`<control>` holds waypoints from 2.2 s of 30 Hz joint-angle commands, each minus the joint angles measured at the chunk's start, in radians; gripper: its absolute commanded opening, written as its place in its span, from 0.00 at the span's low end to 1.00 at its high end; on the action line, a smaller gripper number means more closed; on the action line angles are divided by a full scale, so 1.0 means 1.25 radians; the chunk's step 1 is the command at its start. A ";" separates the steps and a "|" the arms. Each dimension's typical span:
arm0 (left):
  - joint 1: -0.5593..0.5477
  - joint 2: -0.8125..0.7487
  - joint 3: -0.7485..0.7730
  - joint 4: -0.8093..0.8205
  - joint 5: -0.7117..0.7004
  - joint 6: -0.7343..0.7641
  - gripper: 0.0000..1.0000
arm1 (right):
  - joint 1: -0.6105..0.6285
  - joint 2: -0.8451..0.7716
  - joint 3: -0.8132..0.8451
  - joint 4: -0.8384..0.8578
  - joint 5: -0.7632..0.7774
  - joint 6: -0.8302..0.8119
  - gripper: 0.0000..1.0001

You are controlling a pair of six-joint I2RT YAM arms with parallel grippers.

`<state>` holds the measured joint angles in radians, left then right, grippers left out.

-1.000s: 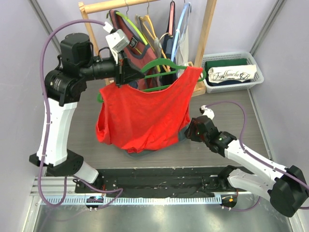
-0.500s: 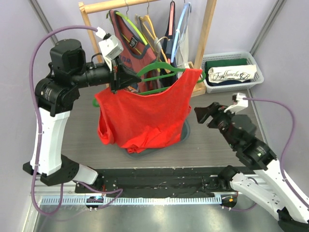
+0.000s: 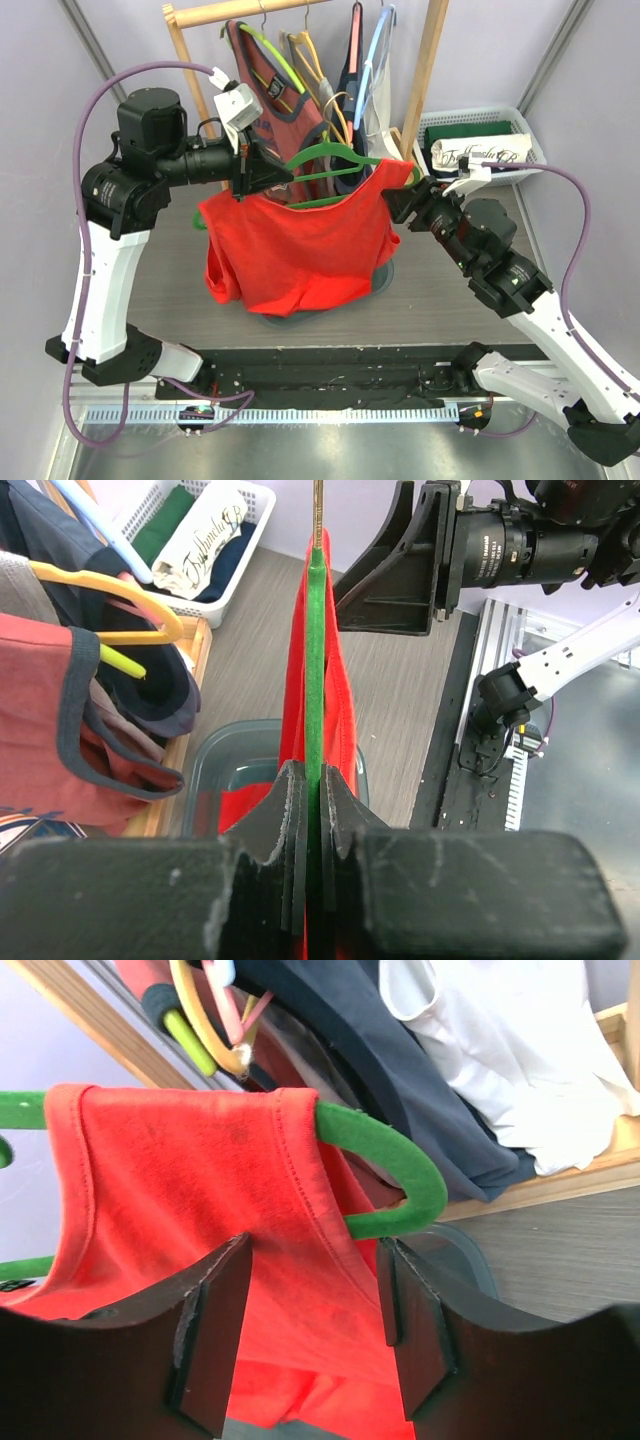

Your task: Remove the tank top from the hanger

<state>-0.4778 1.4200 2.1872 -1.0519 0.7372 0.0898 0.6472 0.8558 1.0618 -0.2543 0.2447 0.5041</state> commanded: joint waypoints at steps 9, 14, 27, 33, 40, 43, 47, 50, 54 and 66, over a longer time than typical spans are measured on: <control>-0.002 -0.001 0.025 0.046 0.034 -0.009 0.00 | 0.004 -0.005 0.001 0.093 -0.057 0.036 0.47; -0.002 0.008 0.032 0.054 0.035 -0.017 0.00 | 0.004 0.011 0.011 0.116 -0.090 0.053 0.36; -0.002 -0.001 0.014 0.010 -0.017 0.062 0.00 | 0.004 -0.049 0.097 0.051 -0.012 0.037 0.01; -0.002 -0.023 -0.002 -0.030 -0.041 0.105 0.00 | 0.004 -0.056 0.131 0.021 0.146 0.000 0.01; -0.002 -0.054 0.014 -0.065 -0.045 0.132 0.00 | 0.004 -0.047 0.116 -0.030 0.339 0.009 0.01; -0.003 -0.067 0.022 -0.082 -0.050 0.148 0.00 | 0.003 -0.043 0.102 -0.043 0.393 0.008 0.01; -0.002 -0.077 0.054 -0.100 -0.058 0.164 0.00 | -0.005 -0.018 0.100 -0.064 0.434 -0.002 0.01; -0.001 -0.077 0.096 -0.090 -0.058 0.155 0.00 | -0.015 0.006 0.109 -0.086 0.439 -0.004 0.01; 0.001 -0.070 0.165 -0.080 -0.058 0.137 0.00 | -0.050 0.037 0.096 -0.103 0.408 0.008 0.01; -0.001 0.024 0.193 0.038 -0.022 0.058 0.00 | -0.110 0.023 0.030 0.014 0.084 -0.006 0.01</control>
<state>-0.4774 1.3827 2.3760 -1.1385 0.6804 0.2287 0.5205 0.9054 1.0885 -0.3431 0.4698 0.5278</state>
